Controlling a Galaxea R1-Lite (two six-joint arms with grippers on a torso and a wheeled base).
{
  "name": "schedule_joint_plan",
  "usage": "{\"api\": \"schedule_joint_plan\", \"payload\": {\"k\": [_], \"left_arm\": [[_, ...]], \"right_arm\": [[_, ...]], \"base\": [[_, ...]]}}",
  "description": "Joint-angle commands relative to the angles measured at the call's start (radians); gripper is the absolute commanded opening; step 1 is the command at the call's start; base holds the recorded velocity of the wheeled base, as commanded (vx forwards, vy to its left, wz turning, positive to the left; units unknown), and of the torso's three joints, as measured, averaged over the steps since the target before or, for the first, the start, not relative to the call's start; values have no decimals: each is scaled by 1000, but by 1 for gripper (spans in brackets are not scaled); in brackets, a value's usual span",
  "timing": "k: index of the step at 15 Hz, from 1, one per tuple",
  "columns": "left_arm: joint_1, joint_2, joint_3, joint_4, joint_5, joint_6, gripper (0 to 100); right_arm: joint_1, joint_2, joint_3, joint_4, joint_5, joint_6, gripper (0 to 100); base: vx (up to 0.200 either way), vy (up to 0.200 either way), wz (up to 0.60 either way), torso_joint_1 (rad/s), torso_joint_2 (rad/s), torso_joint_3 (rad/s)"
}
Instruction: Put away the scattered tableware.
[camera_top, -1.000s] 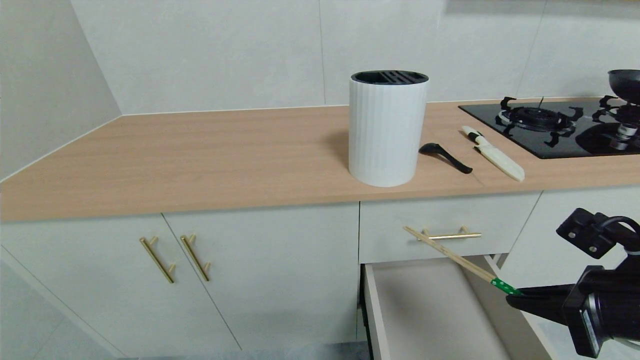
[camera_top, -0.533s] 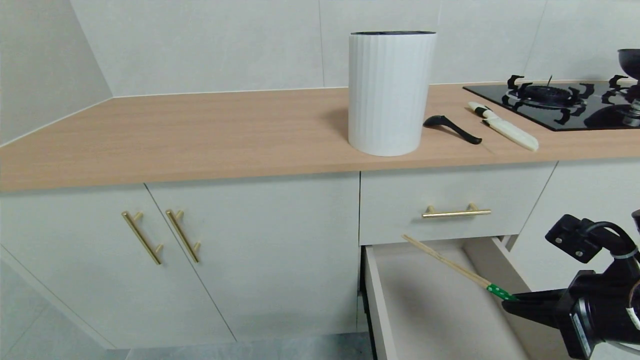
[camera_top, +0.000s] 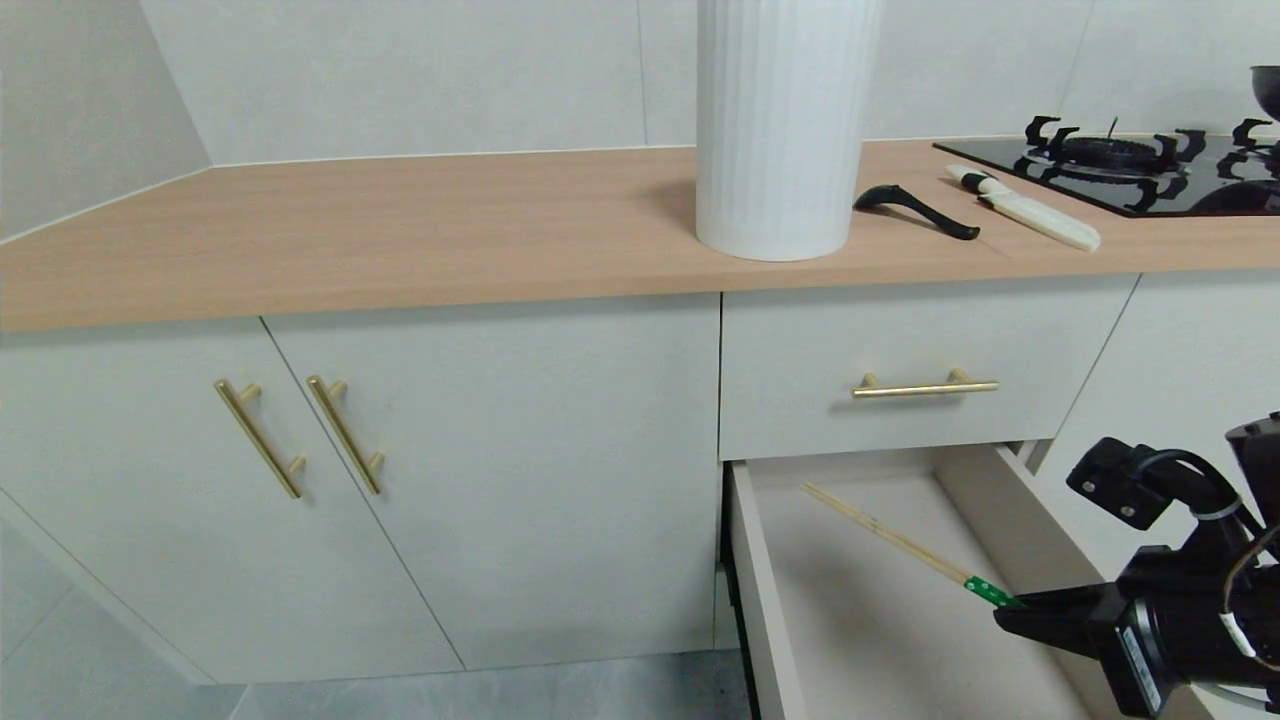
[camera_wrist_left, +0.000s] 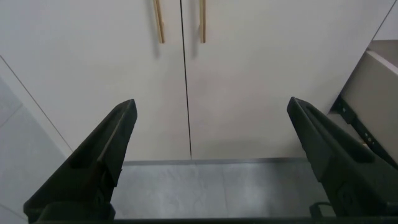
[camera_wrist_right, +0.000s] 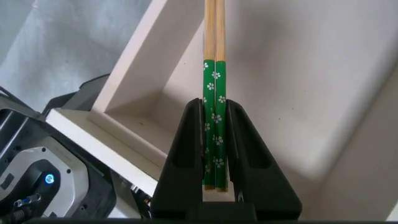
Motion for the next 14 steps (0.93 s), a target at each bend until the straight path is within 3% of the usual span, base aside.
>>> {"api": "schedule_joint_plan", "payload": {"k": [1,9,11,14], "left_arm": [[0,0,0,0,1,-2,100],[0,0,0,0,1,0,100],[0,0,0,0,1,-2,100],[0,0,0,0,1,0,100]], "right_arm": [[0,17,0,0,1,0,0],[0,191,-21,-69,-5,53,0],[23,287,-100,-78,-7,256,0],[28,398,-137,-118,-10,359,0]], "base": [[0,0,0,0,0,0],[0,0,0,0,0,0],[0,0,0,0,0,0],[0,0,0,0,0,0]]}}
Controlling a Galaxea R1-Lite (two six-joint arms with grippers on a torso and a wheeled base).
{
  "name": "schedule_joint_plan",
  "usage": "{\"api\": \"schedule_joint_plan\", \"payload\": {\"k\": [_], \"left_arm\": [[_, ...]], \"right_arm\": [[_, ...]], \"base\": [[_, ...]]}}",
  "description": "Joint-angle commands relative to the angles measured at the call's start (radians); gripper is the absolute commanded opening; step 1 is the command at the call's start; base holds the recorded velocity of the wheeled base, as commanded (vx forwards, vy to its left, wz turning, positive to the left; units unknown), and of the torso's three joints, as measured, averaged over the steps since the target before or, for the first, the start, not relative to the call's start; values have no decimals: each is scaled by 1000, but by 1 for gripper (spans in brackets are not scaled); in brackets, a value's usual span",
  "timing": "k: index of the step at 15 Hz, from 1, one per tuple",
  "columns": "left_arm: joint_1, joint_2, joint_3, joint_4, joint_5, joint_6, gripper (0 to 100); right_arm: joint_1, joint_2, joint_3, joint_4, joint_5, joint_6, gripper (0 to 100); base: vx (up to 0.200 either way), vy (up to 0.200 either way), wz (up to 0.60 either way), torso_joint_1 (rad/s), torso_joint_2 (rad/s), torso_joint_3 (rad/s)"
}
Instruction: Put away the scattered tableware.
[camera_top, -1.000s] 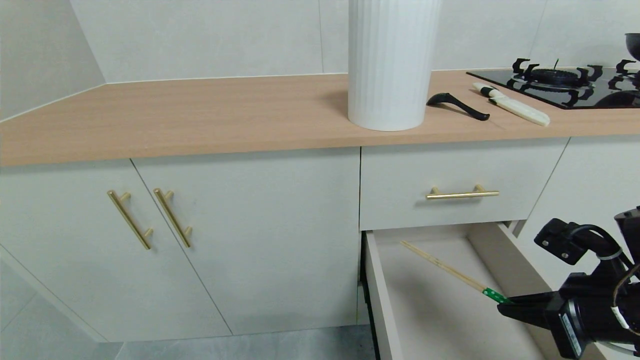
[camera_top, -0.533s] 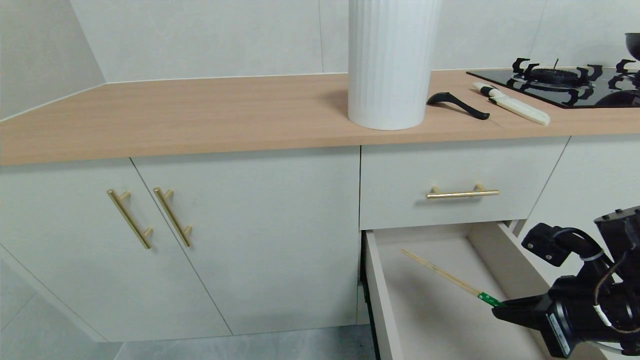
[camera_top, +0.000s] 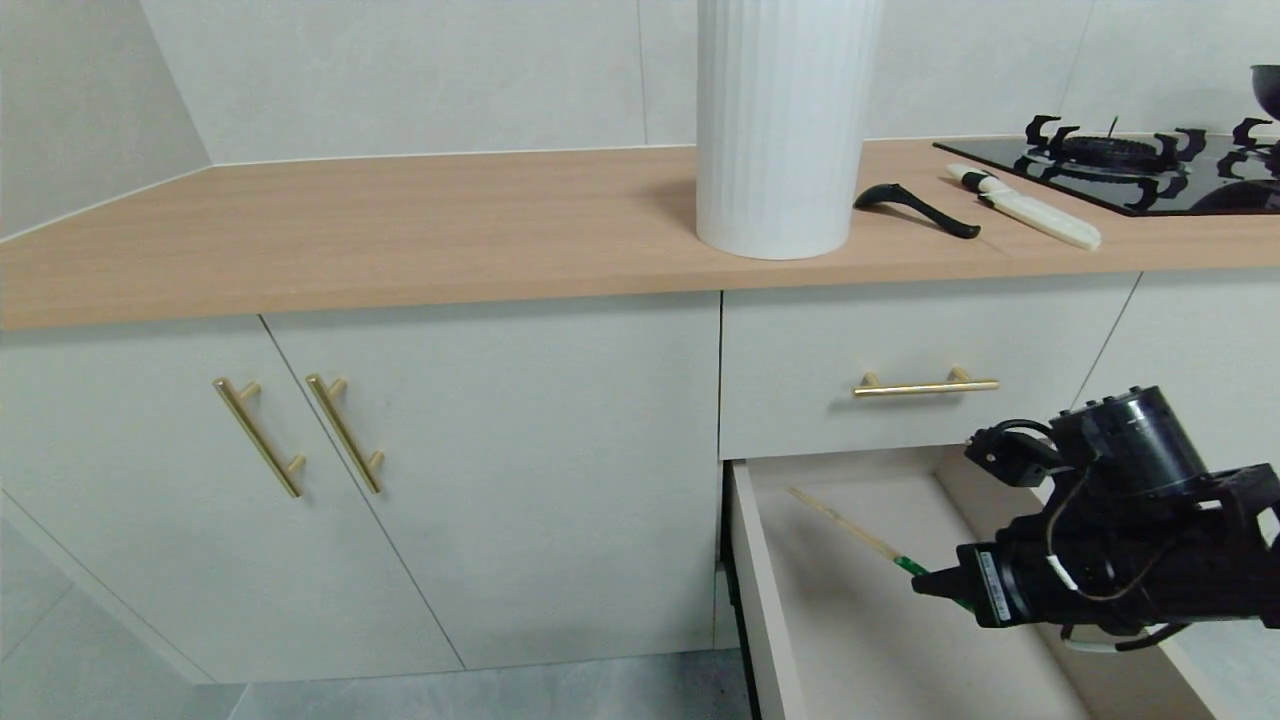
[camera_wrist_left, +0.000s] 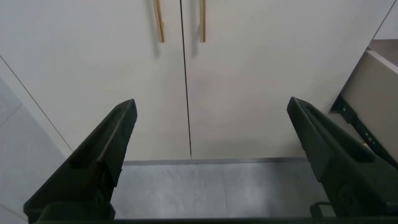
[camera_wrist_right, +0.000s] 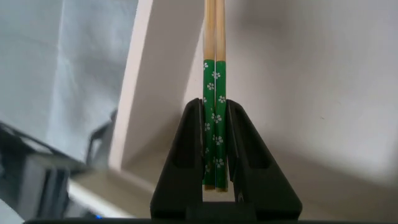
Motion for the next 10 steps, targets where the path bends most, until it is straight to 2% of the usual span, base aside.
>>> {"api": "schedule_joint_plan", "payload": {"k": [1,2,3,4,7,10], "left_arm": [[0,0,0,0,1,0,100],[0,0,0,0,1,0,100],[0,0,0,0,1,0,100],[0,0,0,0,1,0,100],[0,0,0,0,1,0,100],[0,0,0,0,1,0,100]], "right_arm": [[4,163,-17,-91,-22,51,0],[4,223,-16,-163,-66,86,0],[4,237,-14,-179,-77,92,0],[7,311,-9,-278,-145,116,0],[8,421,14,-447,-188,161,0],[19,470,34,-525,-189,162,0]], "base": [[0,0,0,0,0,0],[0,0,0,0,0,0],[0,0,0,0,0,0],[0,0,0,0,0,0],[0,0,0,0,0,0],[0,0,0,0,0,0]]}}
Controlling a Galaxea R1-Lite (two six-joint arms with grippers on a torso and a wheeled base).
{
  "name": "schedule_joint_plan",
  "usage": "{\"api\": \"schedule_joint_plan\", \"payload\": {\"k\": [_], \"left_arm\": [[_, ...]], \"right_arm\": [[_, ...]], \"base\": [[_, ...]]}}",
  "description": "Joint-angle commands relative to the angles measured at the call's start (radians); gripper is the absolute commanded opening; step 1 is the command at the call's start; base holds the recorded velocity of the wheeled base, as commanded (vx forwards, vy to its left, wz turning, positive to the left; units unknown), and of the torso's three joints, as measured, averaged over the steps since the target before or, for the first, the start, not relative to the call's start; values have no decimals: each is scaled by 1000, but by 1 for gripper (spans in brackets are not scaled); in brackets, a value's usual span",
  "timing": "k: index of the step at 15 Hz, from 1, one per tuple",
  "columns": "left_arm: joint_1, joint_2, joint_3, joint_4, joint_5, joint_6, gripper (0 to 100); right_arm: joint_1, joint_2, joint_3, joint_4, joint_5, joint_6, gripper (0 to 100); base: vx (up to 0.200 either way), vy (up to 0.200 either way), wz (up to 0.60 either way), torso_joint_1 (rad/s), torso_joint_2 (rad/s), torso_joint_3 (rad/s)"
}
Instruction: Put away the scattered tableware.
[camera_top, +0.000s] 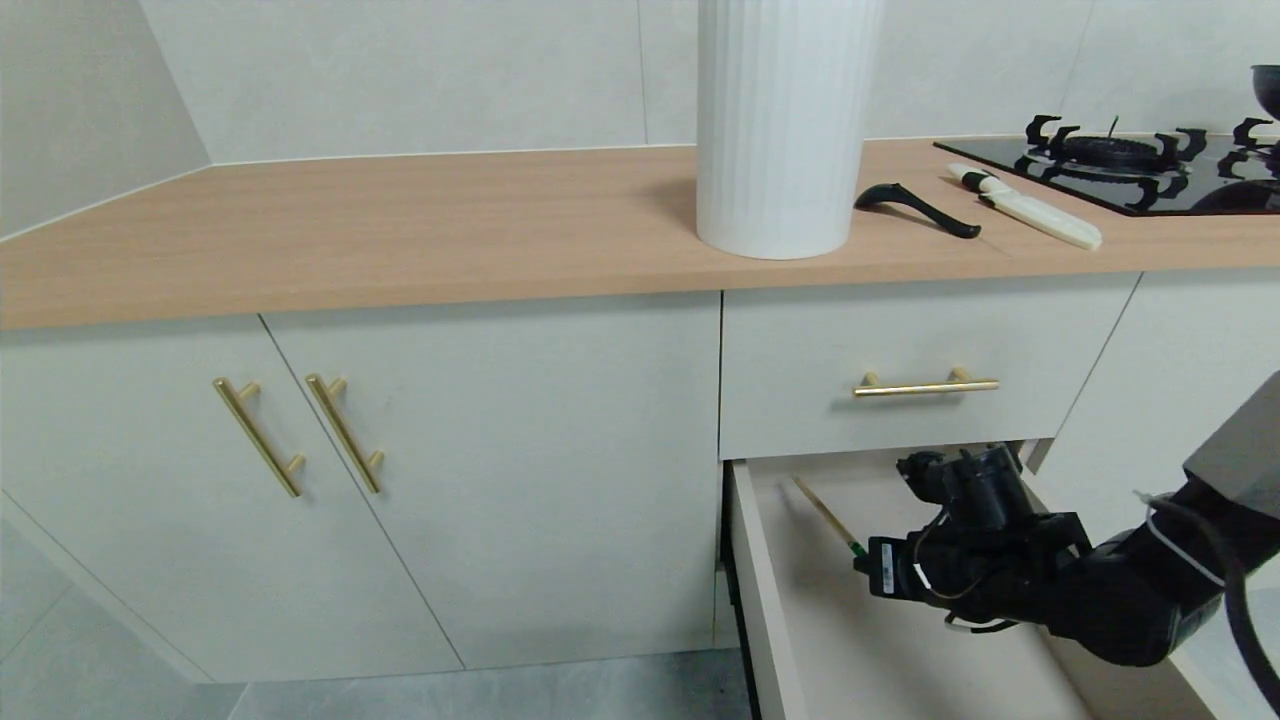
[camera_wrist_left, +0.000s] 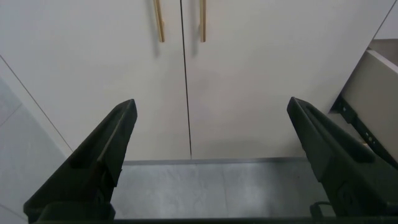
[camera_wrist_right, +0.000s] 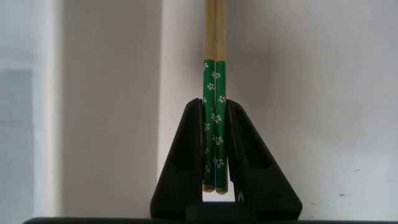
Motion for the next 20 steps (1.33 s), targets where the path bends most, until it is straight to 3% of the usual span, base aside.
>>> {"api": "schedule_joint_plan", "payload": {"k": [1,10,20], "left_arm": [[0,0,0,0,1,0,100],[0,0,0,0,1,0,100],[0,0,0,0,1,0,100]], "right_arm": [[3,70,7,-13,0,0,0],[34,262,-27,-88,-52,-5,0],[40,297,-41,-88,-80,-5,0]], "base": [[0,0,0,0,0,0],[0,0,0,0,0,0],[0,0,0,0,0,0]]}}
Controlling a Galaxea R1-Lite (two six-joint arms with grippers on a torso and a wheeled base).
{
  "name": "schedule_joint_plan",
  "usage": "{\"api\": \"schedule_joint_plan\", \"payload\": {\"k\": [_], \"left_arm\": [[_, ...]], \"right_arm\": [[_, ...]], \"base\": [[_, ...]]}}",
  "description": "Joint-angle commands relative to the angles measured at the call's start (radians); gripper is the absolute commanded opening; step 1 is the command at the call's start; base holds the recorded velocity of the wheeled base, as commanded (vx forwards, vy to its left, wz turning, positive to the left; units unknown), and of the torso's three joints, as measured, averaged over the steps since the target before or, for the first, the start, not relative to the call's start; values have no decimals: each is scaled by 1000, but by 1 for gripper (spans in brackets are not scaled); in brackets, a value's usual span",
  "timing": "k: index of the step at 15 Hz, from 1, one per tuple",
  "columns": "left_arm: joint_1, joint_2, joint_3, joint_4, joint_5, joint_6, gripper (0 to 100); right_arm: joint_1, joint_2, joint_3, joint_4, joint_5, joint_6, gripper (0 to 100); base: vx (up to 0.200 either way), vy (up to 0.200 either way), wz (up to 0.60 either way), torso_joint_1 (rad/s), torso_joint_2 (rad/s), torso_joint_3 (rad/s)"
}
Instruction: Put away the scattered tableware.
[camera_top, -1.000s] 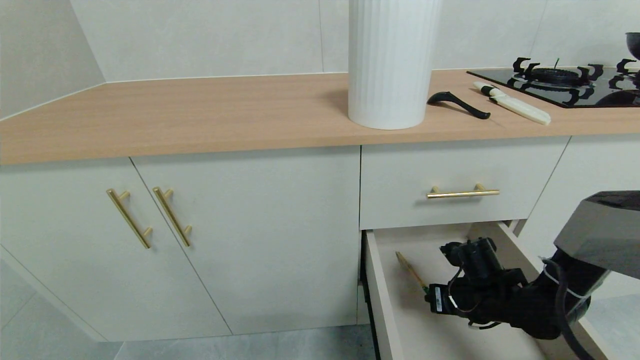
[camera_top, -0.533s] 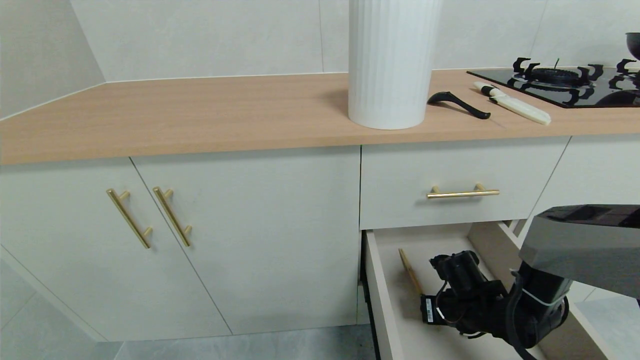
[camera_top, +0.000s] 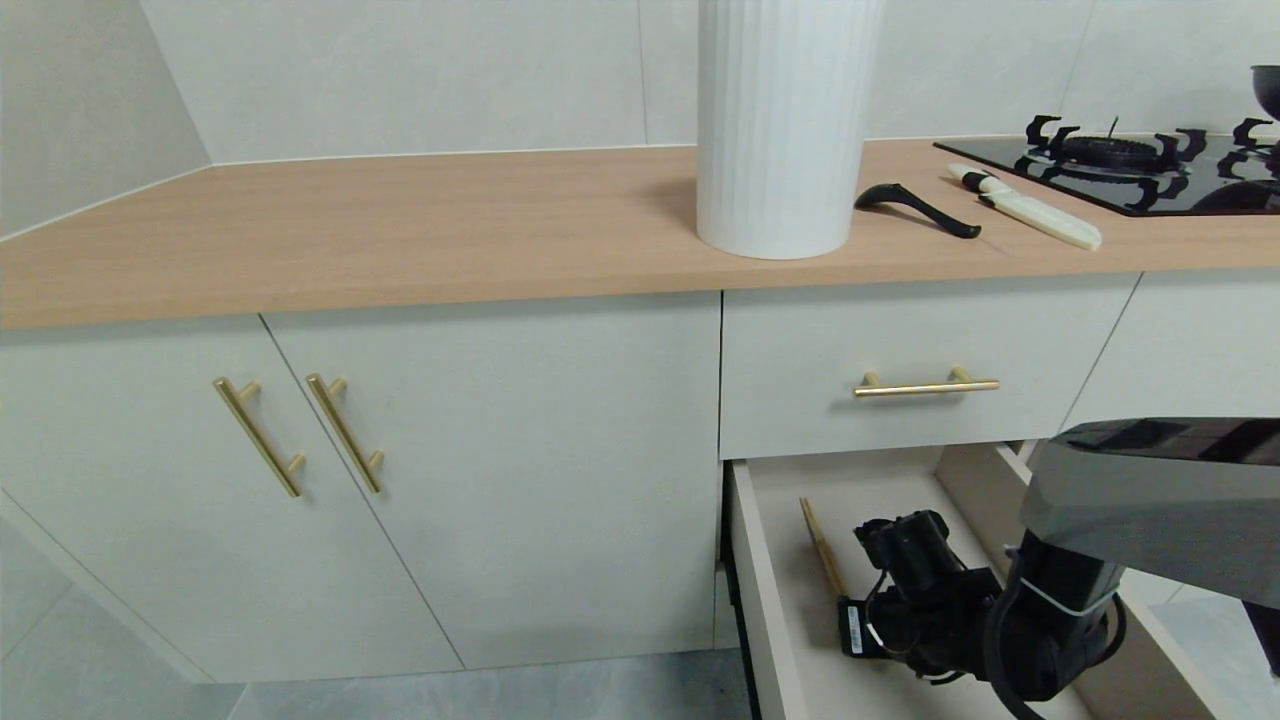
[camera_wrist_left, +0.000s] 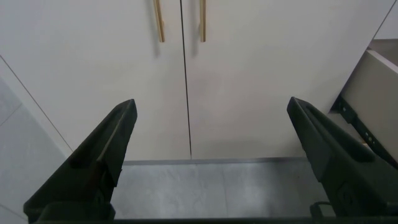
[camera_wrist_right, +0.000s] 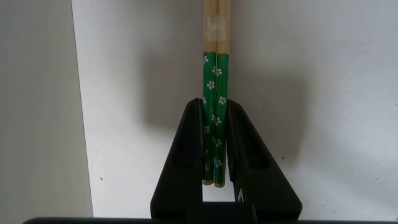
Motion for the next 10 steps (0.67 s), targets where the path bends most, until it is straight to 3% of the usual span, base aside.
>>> {"api": "schedule_joint_plan", "payload": {"k": [1,3,4,10], "left_arm": [[0,0,0,0,0,-2,100],[0,0,0,0,0,0,100],[0,0,0,0,0,0,100],[0,0,0,0,0,0,100]], "right_arm": [[0,3,0,1,0,0,0],[0,3,0,1,-1,0,0],[0,3,0,1,-1,0,100],[0,2,0,1,-1,0,100]], "base": [[0,0,0,0,0,0],[0,0,0,0,0,0],[0,0,0,0,0,0],[0,0,0,0,0,0]]}}
